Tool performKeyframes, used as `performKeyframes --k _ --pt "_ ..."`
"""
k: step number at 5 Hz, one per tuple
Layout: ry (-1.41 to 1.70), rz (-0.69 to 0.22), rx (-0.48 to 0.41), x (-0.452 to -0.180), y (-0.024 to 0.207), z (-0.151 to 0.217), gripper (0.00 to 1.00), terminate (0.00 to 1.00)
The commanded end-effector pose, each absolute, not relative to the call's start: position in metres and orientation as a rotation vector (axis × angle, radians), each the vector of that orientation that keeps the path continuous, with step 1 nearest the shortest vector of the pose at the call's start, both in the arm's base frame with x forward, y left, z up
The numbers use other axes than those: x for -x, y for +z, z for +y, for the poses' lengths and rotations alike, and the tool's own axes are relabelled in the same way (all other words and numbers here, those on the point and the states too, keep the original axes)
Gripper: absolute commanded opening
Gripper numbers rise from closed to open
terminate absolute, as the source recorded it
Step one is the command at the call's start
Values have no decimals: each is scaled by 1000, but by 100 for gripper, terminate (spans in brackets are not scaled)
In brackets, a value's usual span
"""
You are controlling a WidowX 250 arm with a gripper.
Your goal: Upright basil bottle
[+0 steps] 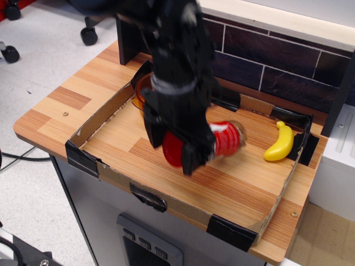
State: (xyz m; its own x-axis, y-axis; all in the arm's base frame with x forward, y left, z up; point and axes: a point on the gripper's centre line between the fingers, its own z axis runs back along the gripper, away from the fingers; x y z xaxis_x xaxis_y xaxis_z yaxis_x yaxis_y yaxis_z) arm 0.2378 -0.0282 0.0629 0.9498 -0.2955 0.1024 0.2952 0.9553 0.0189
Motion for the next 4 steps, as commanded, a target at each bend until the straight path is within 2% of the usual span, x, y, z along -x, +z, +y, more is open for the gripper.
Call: performKeyframes --k 1,2,4 --pt "-281 -139 -56 -246 121 -18 0 0" --pt "-232 -40 -136 -244 128 -15 0 0" --pt "-189 121 -170 -229 126 -12 0 0"
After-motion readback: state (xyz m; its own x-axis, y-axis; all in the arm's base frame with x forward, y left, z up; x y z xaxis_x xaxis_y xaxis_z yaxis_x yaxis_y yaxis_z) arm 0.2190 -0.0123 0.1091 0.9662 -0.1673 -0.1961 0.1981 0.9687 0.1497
